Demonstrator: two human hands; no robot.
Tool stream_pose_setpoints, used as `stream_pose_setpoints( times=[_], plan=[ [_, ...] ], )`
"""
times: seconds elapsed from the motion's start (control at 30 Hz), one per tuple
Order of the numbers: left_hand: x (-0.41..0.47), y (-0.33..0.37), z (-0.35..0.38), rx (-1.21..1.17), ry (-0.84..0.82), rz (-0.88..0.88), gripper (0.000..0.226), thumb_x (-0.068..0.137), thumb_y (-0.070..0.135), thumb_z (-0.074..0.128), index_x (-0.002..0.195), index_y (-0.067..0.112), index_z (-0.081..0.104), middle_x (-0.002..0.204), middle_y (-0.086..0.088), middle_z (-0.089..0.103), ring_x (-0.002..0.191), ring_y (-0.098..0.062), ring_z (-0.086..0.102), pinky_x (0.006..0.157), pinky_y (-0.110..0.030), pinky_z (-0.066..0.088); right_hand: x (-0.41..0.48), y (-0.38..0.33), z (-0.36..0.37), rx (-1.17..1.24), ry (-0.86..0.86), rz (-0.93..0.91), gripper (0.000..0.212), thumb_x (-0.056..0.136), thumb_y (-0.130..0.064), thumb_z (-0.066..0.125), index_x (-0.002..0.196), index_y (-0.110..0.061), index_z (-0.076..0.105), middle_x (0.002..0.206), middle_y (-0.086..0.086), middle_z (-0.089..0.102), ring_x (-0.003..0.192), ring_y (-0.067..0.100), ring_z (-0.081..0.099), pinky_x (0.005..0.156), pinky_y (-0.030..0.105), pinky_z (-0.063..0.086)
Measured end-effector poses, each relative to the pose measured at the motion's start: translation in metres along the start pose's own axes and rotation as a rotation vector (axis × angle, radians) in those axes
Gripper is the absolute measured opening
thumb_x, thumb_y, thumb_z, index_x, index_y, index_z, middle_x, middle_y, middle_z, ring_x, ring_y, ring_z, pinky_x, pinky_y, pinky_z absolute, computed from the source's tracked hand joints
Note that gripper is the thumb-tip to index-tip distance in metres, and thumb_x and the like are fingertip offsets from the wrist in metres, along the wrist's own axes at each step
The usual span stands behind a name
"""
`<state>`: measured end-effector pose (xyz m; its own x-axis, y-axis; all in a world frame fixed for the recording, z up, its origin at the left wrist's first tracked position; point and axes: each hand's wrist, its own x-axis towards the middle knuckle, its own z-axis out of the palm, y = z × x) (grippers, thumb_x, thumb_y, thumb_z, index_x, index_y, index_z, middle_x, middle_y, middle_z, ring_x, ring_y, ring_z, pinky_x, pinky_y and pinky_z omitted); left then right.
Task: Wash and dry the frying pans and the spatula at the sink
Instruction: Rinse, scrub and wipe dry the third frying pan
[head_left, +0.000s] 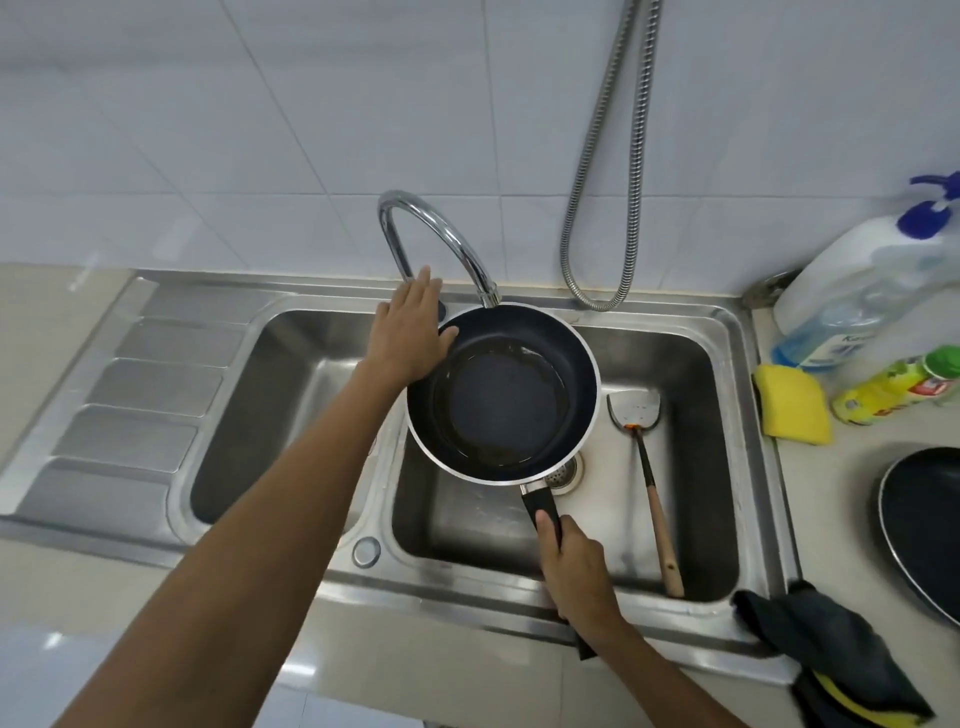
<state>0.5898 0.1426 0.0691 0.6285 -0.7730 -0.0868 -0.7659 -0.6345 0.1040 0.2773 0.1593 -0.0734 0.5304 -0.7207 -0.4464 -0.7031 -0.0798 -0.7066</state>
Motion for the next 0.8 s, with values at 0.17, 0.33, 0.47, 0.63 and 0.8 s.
stream_pose_setpoints(
  times=[0.17, 0.33, 0.47, 0.63, 0.8],
  plan=[
    [0.018, -0.010, 0.026, 0.143, -0.041, 0.066, 0.077, 0.103, 0.038, 0.048, 0.161, 0.007, 0.007, 0.171, -0.008, 0.002, 0.157, -0.026, 0.004, 0.124, -0.052, 0.022, 0.004, 0.008, 0.005, -0.018, 0.048, -0.022, 0.079, 0.083, -0.088, 0.014, 0.088, -0.021, 0.057, 0.072, 0.006, 0.066, 0.069, 0.030, 0.065, 0.066, 0.049, 0.055],
    [0.004, -0.009, 0.029, 0.007, 0.074, -0.006, 0.068, 0.103, 0.030, 0.050, 0.158, 0.006, 0.019, 0.168, -0.012, 0.019, 0.155, -0.028, 0.018, 0.123, -0.047, 0.024, -0.002, -0.003, -0.001, -0.032, 0.030, -0.011, 0.056, 0.097, -0.065, 0.032, 0.090, -0.016, 0.058, 0.073, 0.009, 0.064, 0.068, 0.030, 0.064, 0.066, 0.050, 0.055],
    [-0.027, -0.004, 0.053, -0.077, 0.122, -0.103, 0.070, 0.098, 0.026, 0.055, 0.156, 0.002, 0.024, 0.163, -0.017, 0.028, 0.151, -0.033, 0.027, 0.119, -0.047, 0.032, -0.004, -0.005, -0.003, -0.033, 0.020, -0.013, 0.049, 0.102, -0.058, 0.036, 0.089, -0.016, 0.057, 0.070, 0.006, 0.062, 0.065, 0.027, 0.062, 0.064, 0.049, 0.055],
    [-0.054, -0.012, 0.088, -0.196, -0.079, -0.135, 0.064, 0.105, 0.027, 0.045, 0.158, 0.006, 0.016, 0.168, -0.013, 0.017, 0.155, -0.030, 0.015, 0.118, -0.053, 0.029, -0.004, 0.001, 0.000, -0.006, 0.029, -0.033, 0.067, 0.091, -0.077, 0.023, 0.086, -0.019, 0.056, 0.068, 0.005, 0.063, 0.064, 0.028, 0.063, 0.063, 0.049, 0.055],
    [-0.087, 0.001, 0.077, -0.549, 0.150, -0.262, 0.057, 0.103, 0.029, 0.051, 0.154, 0.010, 0.032, 0.155, -0.011, 0.045, 0.142, -0.030, 0.043, 0.113, -0.050, 0.039, -0.004, -0.003, -0.003, -0.008, -0.011, -0.024, 0.052, 0.098, -0.063, 0.032, 0.091, -0.019, 0.058, 0.073, 0.002, 0.065, 0.068, 0.023, 0.064, 0.067, 0.049, 0.057]
  ],
)
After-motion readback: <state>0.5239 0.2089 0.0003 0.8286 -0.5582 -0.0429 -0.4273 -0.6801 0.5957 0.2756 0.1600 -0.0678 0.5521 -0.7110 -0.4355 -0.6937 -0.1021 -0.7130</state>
